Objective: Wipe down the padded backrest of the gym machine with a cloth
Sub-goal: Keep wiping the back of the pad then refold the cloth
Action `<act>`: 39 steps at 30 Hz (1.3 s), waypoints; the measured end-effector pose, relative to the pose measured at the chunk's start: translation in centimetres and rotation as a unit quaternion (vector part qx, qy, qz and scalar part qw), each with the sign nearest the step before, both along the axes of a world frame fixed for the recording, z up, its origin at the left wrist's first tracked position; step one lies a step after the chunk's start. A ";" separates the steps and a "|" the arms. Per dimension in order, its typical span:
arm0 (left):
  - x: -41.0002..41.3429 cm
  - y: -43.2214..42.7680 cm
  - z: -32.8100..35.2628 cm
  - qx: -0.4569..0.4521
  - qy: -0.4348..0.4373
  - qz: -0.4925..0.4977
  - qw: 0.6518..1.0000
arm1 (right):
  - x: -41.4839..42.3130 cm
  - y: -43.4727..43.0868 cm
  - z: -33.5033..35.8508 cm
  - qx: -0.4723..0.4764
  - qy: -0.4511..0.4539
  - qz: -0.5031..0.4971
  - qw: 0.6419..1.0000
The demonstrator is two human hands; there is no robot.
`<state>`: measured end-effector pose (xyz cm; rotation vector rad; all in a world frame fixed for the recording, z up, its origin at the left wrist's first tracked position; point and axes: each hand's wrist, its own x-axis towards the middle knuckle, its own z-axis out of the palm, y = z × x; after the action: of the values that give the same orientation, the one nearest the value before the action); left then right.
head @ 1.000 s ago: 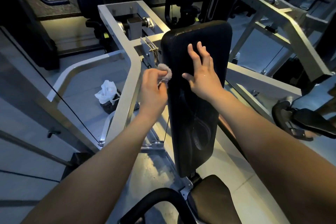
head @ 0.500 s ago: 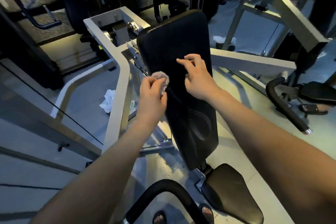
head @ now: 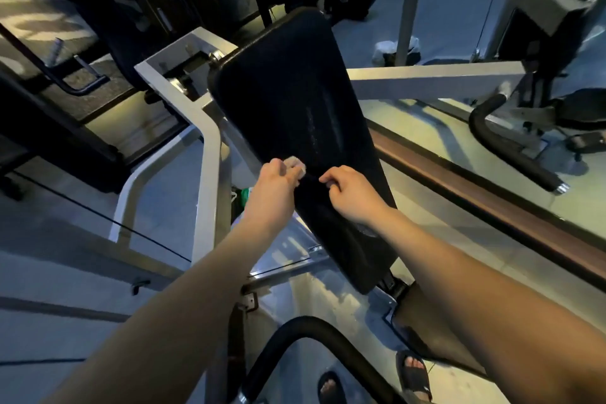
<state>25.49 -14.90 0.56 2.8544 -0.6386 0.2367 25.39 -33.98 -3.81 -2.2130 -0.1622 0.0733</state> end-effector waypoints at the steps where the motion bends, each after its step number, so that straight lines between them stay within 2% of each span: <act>1: 0.2 -0.1 0.7 -0.018 -0.033 0.015 0.999 | 0.1 -0.1 0.2 0.010 -0.004 -0.004 1.000; 4: 1.0 -0.3 2.3 0.001 -0.111 0.033 0.993 | 0.6 0.1 0.7 0.038 -0.008 -0.014 0.999; 7: 1.2 -0.1 1.5 0.089 -0.090 -0.007 0.992 | 0.9 0.5 1.0 0.072 -0.014 -0.023 0.997; 9: 0.9 -0.3 1.1 0.083 -0.069 -0.009 0.994 | 0.8 0.8 1.3 0.093 -0.018 -0.026 0.995; 12: 0.1 -1.1 2.5 -0.044 0.011 0.023 0.999 | 0.9 1.8 1.9 0.127 -0.030 -0.027 0.991; 14: -0.1 -1.1 3.8 -0.136 0.072 0.062 0.986 | 0.9 2.7 2.4 0.157 -0.047 -0.035 0.986; 17: -0.2 -0.6 4.9 -0.208 0.138 0.095 0.964 | 1.0 4.3 2.9 0.188 -0.062 -0.050 0.979; 22: 0.3 0.7 5.6 -0.308 0.164 0.158 0.924 | 1.7 6.5 3.1 0.120 -0.090 -0.039 0.988; 25: 0.4 1.9 6.8 -0.333 0.130 0.188 0.915 | 2.1 8.2 3.3 0.087 -0.141 -0.070 0.984; 32: 2.1 3.9 9.9 -0.275 -0.045 0.157 0.947 | 2.9 9.7 2.3 0.036 -0.185 -0.115 0.975; 35: 3.6 3.7 10.9 -0.229 -0.099 0.130 0.960 | 2.3 9.9 1.3 0.043 -0.152 -0.135 0.978; 39: 6.2 3.1 12.6 -0.217 -0.118 0.116 0.962 | 1.1 9.6 0.0 0.058 -0.086 -0.175 0.979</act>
<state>31.73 -11.83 13.18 2.4848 -0.2442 0.6741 26.48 -24.42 -3.77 -2.0984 0.1280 -0.3150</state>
